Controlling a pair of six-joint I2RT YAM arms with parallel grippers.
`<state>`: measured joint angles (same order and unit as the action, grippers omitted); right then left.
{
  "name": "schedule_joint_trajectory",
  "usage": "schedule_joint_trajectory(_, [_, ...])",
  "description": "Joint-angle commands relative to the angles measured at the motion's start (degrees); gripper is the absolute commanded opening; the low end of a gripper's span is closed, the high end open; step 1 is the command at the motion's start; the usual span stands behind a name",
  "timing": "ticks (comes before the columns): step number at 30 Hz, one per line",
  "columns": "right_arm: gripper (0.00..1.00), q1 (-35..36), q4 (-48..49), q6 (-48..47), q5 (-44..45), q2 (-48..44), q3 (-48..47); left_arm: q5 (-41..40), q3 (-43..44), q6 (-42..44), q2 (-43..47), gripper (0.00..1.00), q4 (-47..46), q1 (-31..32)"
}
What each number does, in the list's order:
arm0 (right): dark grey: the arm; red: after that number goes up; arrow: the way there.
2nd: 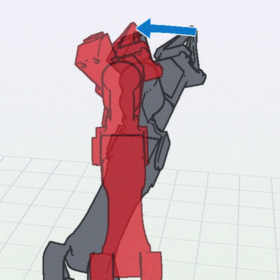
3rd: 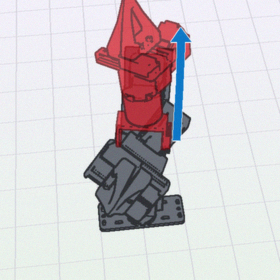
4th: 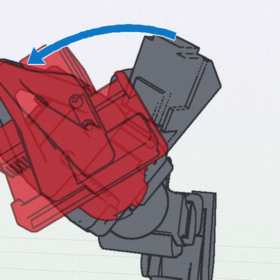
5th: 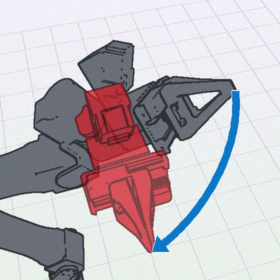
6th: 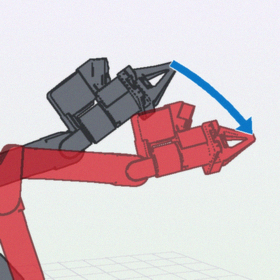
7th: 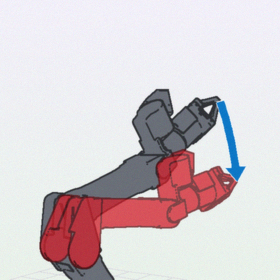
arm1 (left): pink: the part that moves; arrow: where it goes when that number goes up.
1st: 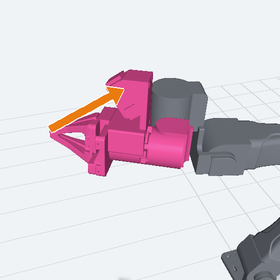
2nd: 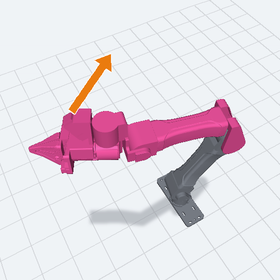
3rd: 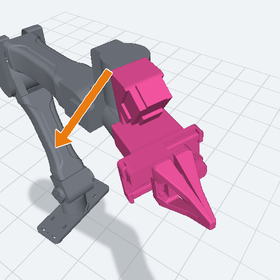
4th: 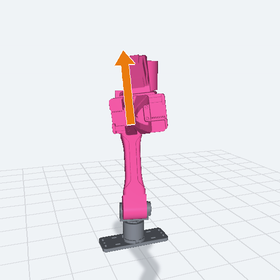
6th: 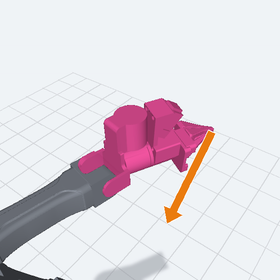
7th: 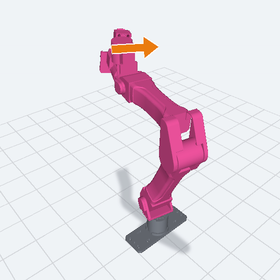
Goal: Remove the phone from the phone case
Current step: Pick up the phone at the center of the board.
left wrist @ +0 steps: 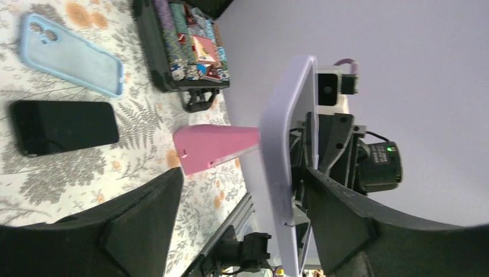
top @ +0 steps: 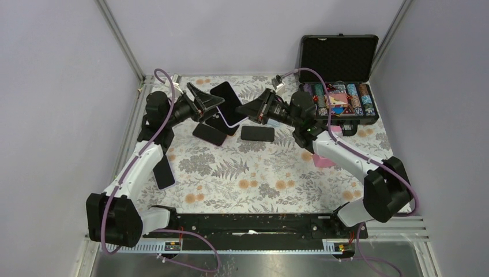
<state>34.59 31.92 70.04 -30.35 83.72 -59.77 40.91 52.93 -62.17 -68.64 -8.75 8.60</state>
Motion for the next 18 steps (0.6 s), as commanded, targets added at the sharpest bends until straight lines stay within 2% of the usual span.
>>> schedule_joint_trajectory(1, [0.08,0.15,9.38,6.99,-3.56,0.6,-1.41,3.05,-0.94,-7.6,-0.35,0.69,-13.22,0.28])
schedule_joint_trajectory(4, [0.07,0.45,3.56,5.54,-5.1,1.31,-3.1,2.88,-2.49,-9.72,0.24,0.54,-16.54,0.32])
schedule_joint_trajectory(9, [0.07,0.48,3.74,7.11,-5.71,1.42,-1.66,1.04,-0.9,-6.28,1.94,0.32,-11.36,-0.35])
schedule_joint_trajectory(12, [0.08,0.48,4.06,7.58,-6.02,1.55,-1.62,0.97,0.91,-4.45,2.09,0.04,-7.67,-0.43])
schedule_joint_trajectory(13, [0.11,0.48,3.9,7.46,-6.33,1.8,-1.84,1.28,1.24,-4.43,1.99,0.0,-7.03,-0.43])
schedule_joint_trajectory(15, [0.22,0.47,2.41,6.65,-7.2,2.22,-2.54,1.79,1.11,-4.86,1.87,0.0,-6.77,-0.47])
schedule_joint_trajectory(18, [0.62,0.43,0.95,4.75,-7.42,1.4,-2.15,1.57,0.82,-6.0,2.32,0.0,-6.8,-0.47])
